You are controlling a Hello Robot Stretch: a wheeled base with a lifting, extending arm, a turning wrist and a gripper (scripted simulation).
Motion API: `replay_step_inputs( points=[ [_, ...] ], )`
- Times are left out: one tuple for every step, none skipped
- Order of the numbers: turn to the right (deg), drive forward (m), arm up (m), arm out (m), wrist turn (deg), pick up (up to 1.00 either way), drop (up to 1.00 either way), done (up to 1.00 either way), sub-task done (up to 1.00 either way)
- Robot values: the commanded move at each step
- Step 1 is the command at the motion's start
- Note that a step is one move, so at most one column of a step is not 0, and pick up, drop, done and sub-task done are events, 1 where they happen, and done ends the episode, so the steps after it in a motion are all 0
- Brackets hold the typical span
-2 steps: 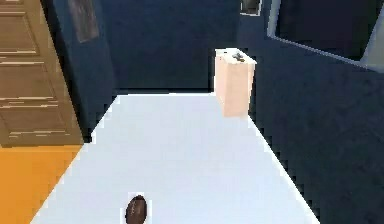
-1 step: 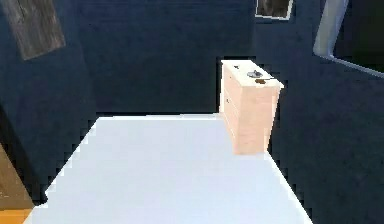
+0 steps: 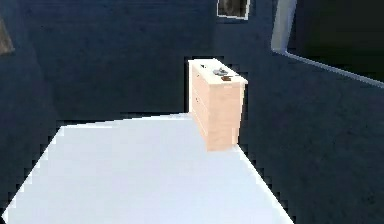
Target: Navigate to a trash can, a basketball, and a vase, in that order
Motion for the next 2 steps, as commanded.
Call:
replay_step_inputs(
  points=[
    [0.0,0.55,0.00,0.00,0.0,0.00,0.00,0.00,0.00],
    [-45.0,0.00,0.00,0.00,0.0,0.00,0.00,0.00,0.00]
  ],
)
